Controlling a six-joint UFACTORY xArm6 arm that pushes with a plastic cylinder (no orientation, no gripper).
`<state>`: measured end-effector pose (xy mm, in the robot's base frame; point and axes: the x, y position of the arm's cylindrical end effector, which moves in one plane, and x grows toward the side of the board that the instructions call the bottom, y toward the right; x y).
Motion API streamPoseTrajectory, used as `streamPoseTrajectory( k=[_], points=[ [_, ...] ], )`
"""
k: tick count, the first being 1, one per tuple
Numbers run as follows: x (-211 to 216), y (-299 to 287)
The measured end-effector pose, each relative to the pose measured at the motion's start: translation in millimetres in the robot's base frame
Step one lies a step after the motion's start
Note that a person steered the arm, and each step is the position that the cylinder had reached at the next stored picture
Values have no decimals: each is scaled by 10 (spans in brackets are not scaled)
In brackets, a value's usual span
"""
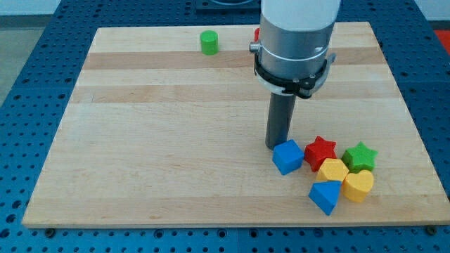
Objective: Point at the green circle
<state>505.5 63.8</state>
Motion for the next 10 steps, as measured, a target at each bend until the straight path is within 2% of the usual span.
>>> streamPoseTrajectory(
  k=[2, 3, 5, 6, 7, 8, 9, 10],
  points=[
    [226, 0],
    [-118, -184],
    [-1591, -986],
    [-2230, -1566],
    [-2298, -1897],
    [-2476, -1897],
    [-2962, -1898],
    [-2972, -1898]
  ],
)
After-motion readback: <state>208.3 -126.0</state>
